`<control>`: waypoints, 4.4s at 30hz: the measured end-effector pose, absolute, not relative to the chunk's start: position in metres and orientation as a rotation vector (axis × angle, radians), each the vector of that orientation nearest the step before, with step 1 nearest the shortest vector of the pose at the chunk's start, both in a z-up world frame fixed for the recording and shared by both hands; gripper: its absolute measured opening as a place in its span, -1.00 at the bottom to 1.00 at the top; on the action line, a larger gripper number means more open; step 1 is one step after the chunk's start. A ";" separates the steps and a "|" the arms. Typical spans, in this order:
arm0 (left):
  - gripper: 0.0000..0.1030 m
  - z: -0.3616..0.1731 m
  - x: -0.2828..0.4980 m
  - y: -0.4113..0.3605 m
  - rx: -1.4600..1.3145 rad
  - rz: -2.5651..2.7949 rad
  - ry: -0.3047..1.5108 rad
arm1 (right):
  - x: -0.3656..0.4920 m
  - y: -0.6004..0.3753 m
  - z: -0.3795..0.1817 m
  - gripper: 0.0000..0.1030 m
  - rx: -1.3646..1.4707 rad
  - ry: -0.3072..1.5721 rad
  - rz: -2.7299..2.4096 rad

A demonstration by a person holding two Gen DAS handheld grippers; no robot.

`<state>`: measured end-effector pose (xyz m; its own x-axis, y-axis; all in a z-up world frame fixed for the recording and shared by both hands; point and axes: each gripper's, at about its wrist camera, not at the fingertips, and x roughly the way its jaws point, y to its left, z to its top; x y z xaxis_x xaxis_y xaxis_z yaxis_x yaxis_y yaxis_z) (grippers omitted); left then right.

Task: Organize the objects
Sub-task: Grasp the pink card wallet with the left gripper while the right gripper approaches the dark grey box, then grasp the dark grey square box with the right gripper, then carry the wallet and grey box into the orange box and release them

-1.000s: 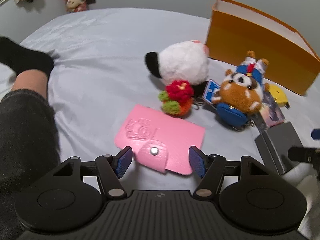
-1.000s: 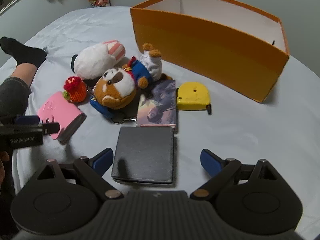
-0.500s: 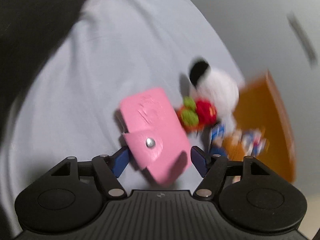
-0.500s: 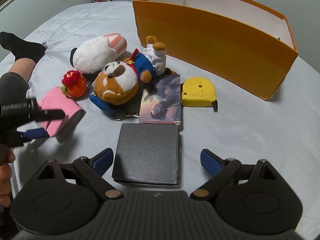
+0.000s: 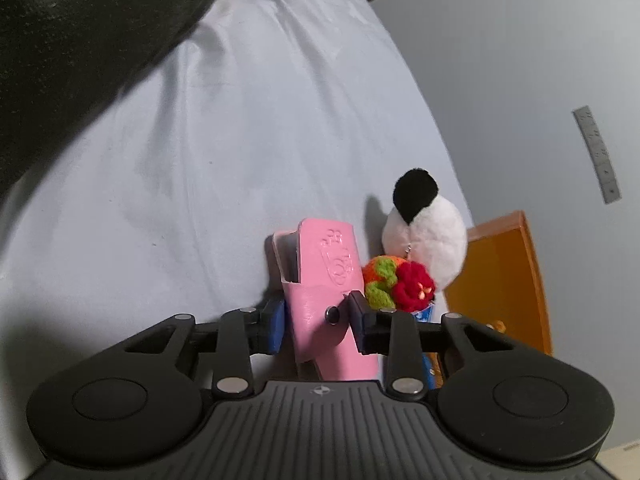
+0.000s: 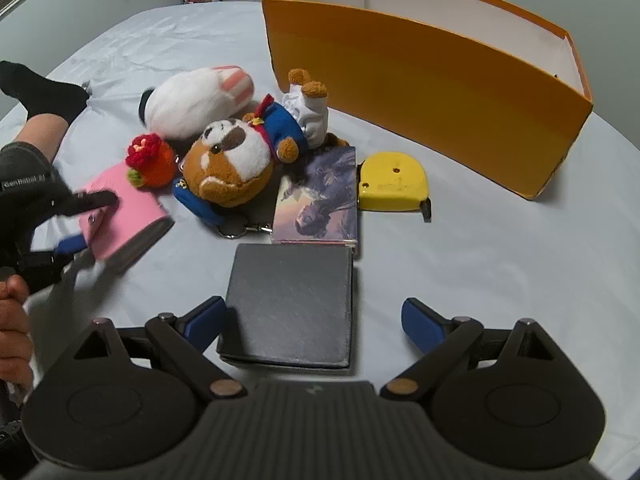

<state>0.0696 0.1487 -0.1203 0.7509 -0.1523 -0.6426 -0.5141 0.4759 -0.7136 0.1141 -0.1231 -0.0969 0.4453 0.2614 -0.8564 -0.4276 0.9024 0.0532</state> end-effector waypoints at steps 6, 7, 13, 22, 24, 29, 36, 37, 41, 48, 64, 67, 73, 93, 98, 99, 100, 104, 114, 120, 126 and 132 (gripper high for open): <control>-0.33 -0.100 0.069 0.138 -0.942 0.193 0.750 | 0.117 -0.123 -0.099 0.84 -0.183 1.022 0.427; -0.33 -0.091 0.070 0.132 -0.870 0.178 0.760 | 0.117 -0.123 -0.099 0.84 -0.184 1.021 0.430; -0.50 -0.043 0.078 0.083 -0.376 0.073 0.808 | 0.122 -0.126 -0.103 0.84 -0.166 1.036 0.448; -0.45 -0.042 0.100 0.048 -0.107 0.021 0.906 | 0.113 -0.103 -0.102 0.82 -0.245 1.027 0.486; -0.43 -0.047 0.100 0.047 -0.106 0.023 0.921 | 0.110 -0.098 -0.105 0.73 -0.268 1.026 0.484; -0.46 -0.065 0.098 0.046 -0.089 0.029 0.968 | 0.111 -0.099 -0.107 0.52 -0.271 1.021 0.487; -0.55 -0.060 0.094 0.045 -0.082 -0.006 0.960 | 0.116 -0.115 -0.099 0.52 -0.197 1.035 0.461; -0.55 -0.058 0.093 0.044 -0.078 -0.009 0.954 | 0.117 -0.117 -0.097 0.51 -0.184 1.034 0.460; -0.56 -0.050 0.090 0.039 -0.071 -0.035 0.933 | 0.118 -0.123 -0.088 0.51 -0.163 1.020 0.452; -0.56 -0.028 0.089 0.031 -0.085 -0.089 0.895 | 0.122 -0.136 -0.074 0.52 -0.107 1.007 0.442; -0.56 0.005 0.116 0.006 -0.033 -0.160 0.831 | 0.150 -0.165 -0.034 0.52 -0.073 0.916 0.367; -0.56 0.014 0.125 0.001 -0.025 -0.175 0.808 | 0.158 -0.170 -0.024 0.52 -0.066 0.893 0.361; -0.56 0.031 0.145 -0.009 0.010 -0.196 0.771 | 0.175 -0.176 -0.007 0.52 -0.052 0.850 0.346; -0.56 0.077 0.273 -0.035 -0.027 -0.357 0.728 | 0.272 -0.201 0.032 0.52 -0.004 0.798 0.293; -0.56 0.066 0.311 -0.034 -0.087 -0.404 0.788 | 0.304 -0.206 0.025 0.52 0.002 0.831 0.264; -0.56 0.063 0.318 -0.035 -0.091 -0.403 0.795 | 0.310 -0.205 0.023 0.52 0.000 0.837 0.259; -0.56 0.060 0.326 -0.035 -0.095 -0.402 0.803 | 0.316 -0.206 0.021 0.52 -0.003 0.844 0.256; -0.56 0.049 0.351 -0.036 -0.153 -0.404 0.828 | 0.330 -0.205 0.010 0.52 -0.023 0.867 0.245; -0.56 0.019 0.400 -0.056 -0.026 -0.320 0.883 | 0.346 -0.200 -0.026 0.52 -0.082 0.939 0.225; -0.56 0.003 0.419 -0.075 0.115 -0.249 0.920 | 0.352 -0.188 -0.034 0.52 -0.125 0.964 0.233; -0.56 -0.018 0.432 -0.102 0.355 -0.167 0.956 | 0.352 -0.185 -0.038 0.52 -0.154 0.969 0.244; -0.56 -0.042 0.436 -0.124 0.519 -0.128 0.967 | 0.354 -0.173 -0.044 0.52 -0.215 0.974 0.247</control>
<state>0.4363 -0.1236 -0.0419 0.5704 0.1228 -0.8121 0.3298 0.8713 0.3634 0.3545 -0.1732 -0.0442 0.5380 0.1098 -0.8357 -0.3013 0.9510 -0.0690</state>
